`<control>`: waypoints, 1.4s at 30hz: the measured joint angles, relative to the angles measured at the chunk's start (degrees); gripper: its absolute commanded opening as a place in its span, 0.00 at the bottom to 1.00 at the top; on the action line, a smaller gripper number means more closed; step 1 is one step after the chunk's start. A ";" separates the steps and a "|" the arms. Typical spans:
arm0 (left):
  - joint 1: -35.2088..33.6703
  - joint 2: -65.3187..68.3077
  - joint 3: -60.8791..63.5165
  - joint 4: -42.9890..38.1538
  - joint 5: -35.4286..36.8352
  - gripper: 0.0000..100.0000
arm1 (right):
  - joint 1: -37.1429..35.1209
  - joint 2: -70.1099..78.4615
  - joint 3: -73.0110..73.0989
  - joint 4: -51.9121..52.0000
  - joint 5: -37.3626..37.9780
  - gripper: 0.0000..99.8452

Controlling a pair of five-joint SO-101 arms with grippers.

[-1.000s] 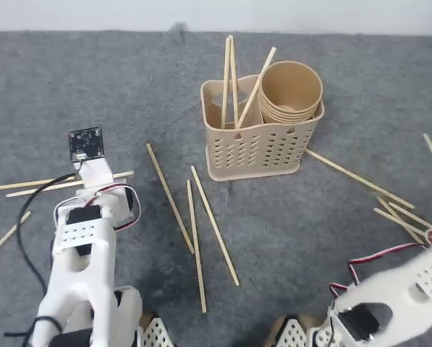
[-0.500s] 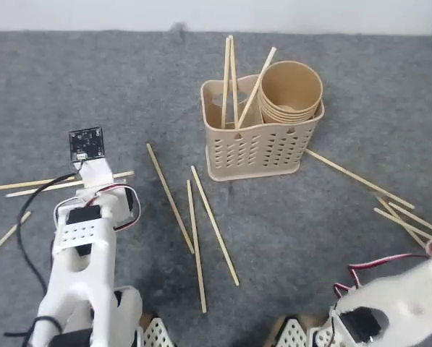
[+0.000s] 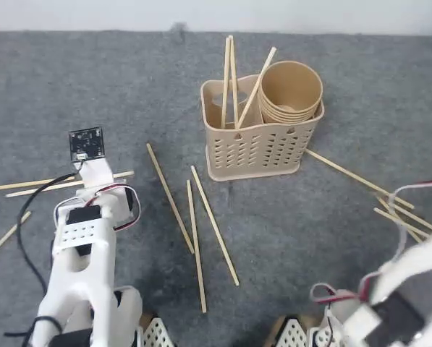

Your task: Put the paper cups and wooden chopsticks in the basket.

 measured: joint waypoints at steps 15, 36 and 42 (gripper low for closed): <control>0.00 0.00 0.00 0.00 0.00 0.05 | -24.18 -17.85 7.12 -15.91 -21.01 0.01; 0.00 0.00 0.00 0.00 0.00 0.05 | -55.21 -20.84 9.41 -44.40 -49.58 0.01; 0.00 0.00 0.00 0.00 0.00 0.05 | -62.42 -20.84 19.16 -59.34 -50.11 0.01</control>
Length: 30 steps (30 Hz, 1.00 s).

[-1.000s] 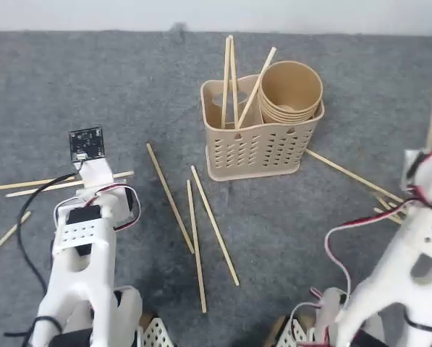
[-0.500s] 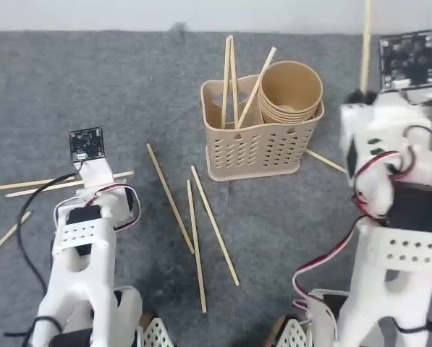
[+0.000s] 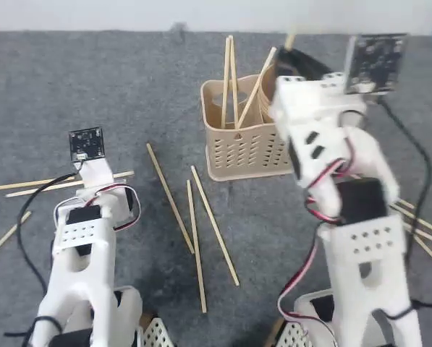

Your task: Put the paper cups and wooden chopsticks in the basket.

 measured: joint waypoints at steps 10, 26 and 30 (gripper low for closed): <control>0.00 0.00 0.00 0.00 0.00 0.05 | -2.99 0.00 19.08 -26.46 0.00 0.01; 0.00 0.00 0.00 0.00 0.00 0.05 | -3.60 0.09 30.07 -29.27 0.00 0.12; 0.00 0.00 0.00 0.00 0.00 0.05 | -4.04 0.09 30.07 -29.27 0.00 0.12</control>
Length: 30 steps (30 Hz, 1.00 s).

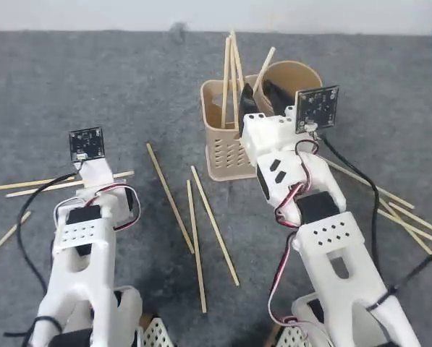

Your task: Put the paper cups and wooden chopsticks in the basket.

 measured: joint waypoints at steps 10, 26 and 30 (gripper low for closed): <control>0.00 0.00 0.00 0.00 0.00 0.05 | 1.85 -13.36 0.00 13.19 0.00 0.11; 0.00 0.00 0.00 0.00 0.00 0.05 | 24.35 -29.27 -0.44 53.71 21.27 0.11; 0.00 0.00 0.00 0.00 0.00 0.05 | 27.60 -17.14 -7.30 62.33 24.97 0.11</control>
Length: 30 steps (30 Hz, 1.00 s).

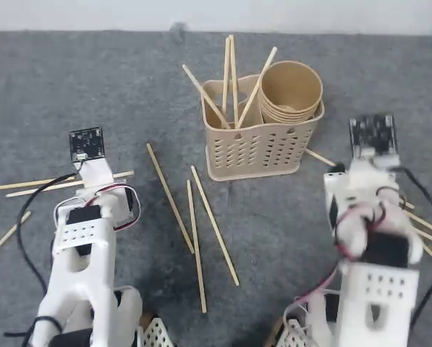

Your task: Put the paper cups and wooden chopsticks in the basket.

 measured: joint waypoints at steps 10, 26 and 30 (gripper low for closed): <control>0.00 0.00 0.00 0.00 0.00 0.05 | 3.52 36.66 -18.99 6.33 13.27 0.12; 0.00 0.00 0.00 0.00 0.00 0.05 | 4.22 72.18 -33.58 -7.21 18.46 0.12; 0.00 0.00 0.00 0.00 0.00 0.05 | 4.22 78.07 -36.48 -9.67 18.55 0.12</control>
